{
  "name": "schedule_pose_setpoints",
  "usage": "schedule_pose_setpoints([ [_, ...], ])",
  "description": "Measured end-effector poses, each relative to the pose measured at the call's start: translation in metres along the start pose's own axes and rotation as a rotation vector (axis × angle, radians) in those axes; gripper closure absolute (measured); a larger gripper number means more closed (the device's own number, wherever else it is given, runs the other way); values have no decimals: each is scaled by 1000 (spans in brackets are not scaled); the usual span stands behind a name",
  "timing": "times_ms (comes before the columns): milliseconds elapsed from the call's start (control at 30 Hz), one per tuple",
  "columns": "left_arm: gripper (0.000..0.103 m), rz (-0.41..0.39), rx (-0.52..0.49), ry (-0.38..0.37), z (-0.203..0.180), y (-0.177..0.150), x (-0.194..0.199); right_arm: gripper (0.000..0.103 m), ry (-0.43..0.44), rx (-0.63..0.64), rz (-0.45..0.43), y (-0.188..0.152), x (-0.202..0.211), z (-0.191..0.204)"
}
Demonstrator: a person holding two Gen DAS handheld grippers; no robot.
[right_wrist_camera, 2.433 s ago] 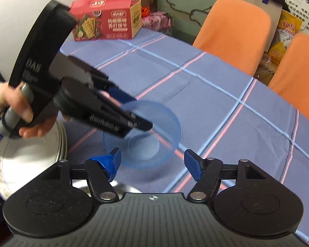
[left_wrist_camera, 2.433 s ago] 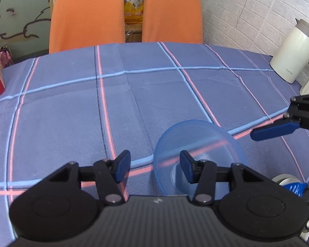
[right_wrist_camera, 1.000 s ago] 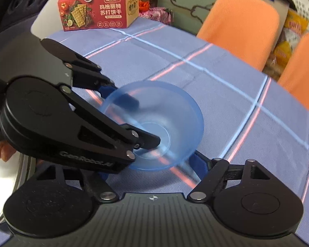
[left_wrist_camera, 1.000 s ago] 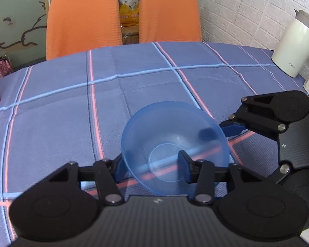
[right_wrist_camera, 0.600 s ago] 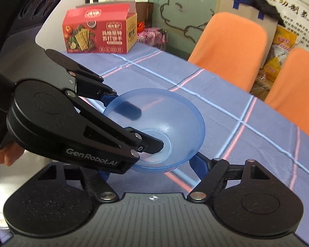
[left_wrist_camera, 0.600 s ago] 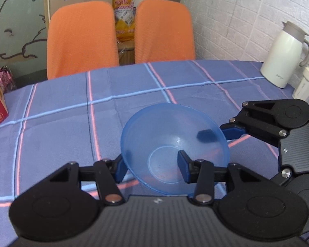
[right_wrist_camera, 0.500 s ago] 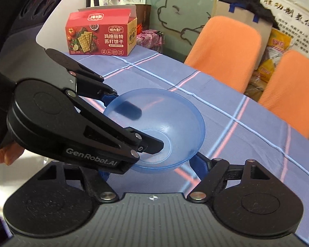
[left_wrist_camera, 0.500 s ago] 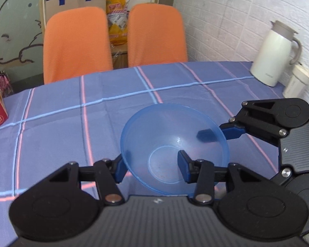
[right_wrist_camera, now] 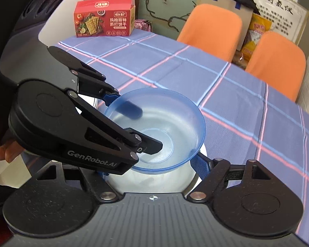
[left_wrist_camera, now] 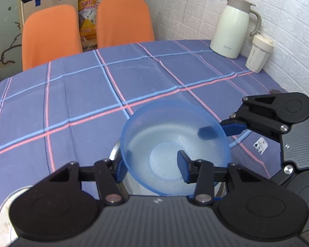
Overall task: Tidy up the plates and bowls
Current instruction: 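Lower the blue bowl into the steel bowl with both tools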
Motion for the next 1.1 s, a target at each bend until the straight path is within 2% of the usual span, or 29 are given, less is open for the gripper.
schedule_pose_setpoints([
  [67,53,8,1,1,0,-4,-4,37,-6,-10,7,-6,-2,0],
  [167,32,-16,4,8,2,-5,2,37,-22,-23,0,-12,7,-1],
  [400,24,-104,-15,30,10,-11,43,36,-28,-97,-42,-38,42,-5],
  [500,15,-126,1,43,15,-6,48,36,-7,-161,-100,-33,48,-10],
  [533,8,-128,5,49,17,-4,46,36,-3,-176,-116,-29,47,-11],
  [633,9,-103,33,55,23,1,32,36,-14,-201,-122,-16,32,-15],
  [800,9,-30,86,31,34,2,2,36,-45,-232,-54,-11,-4,-30],
  [1100,9,50,77,16,39,1,-41,35,-96,-231,46,-20,-41,-34],
])
Point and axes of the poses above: each gripper's, at about its wrist camera, not at the fingertips, and x roughly against the way its jaws point, z to its left, y to its top, the point moved 5 cm from there along -x, roughly the way its jaws point, and after that the axes turned 4 degrees about -x, right-handed, at the moved point
